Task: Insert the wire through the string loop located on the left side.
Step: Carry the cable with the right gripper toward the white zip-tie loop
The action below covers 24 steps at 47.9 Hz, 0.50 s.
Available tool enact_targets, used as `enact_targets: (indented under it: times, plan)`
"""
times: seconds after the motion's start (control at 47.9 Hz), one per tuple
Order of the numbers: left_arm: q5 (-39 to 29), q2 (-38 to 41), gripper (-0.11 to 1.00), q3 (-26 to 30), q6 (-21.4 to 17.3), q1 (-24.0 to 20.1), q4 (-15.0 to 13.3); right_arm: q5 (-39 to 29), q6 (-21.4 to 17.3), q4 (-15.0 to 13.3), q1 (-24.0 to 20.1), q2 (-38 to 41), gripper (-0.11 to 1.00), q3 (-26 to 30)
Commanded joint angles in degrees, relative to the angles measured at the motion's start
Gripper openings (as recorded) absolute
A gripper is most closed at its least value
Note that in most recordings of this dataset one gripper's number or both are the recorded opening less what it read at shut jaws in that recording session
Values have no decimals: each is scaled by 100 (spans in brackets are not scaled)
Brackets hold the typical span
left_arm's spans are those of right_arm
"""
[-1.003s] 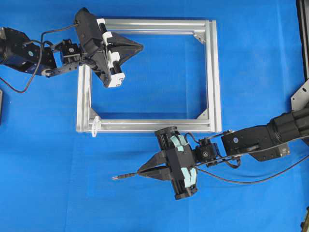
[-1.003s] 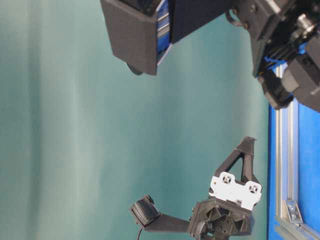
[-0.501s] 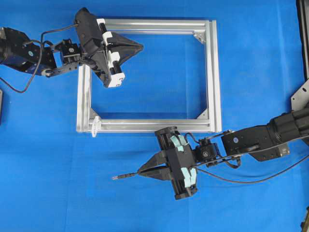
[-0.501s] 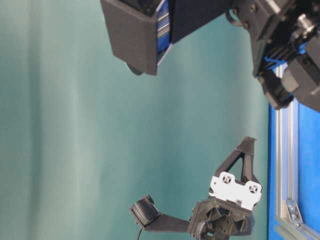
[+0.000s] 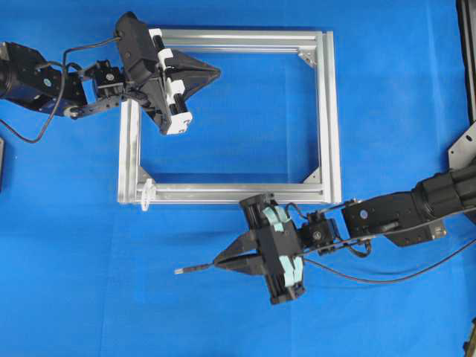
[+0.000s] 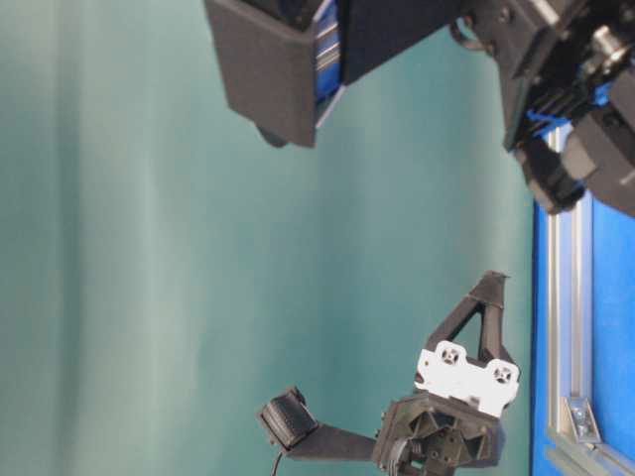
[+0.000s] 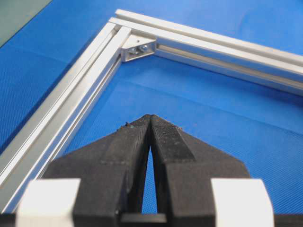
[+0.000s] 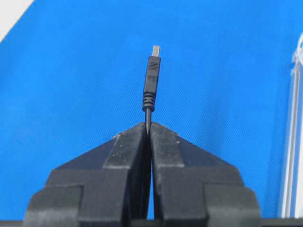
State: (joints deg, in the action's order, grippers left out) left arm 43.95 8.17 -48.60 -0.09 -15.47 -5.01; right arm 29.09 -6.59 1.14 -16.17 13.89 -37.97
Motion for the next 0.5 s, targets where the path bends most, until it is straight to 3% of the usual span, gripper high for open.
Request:
enact_targets:
  times: [0.0,0.481]
  plan:
    - [53,-158,0,44,9,0,9,62,-9,0,123,-264,0,-18]
    - [53,-158,0,35,9,0,9,132,9,0,896,-466,0,-404]
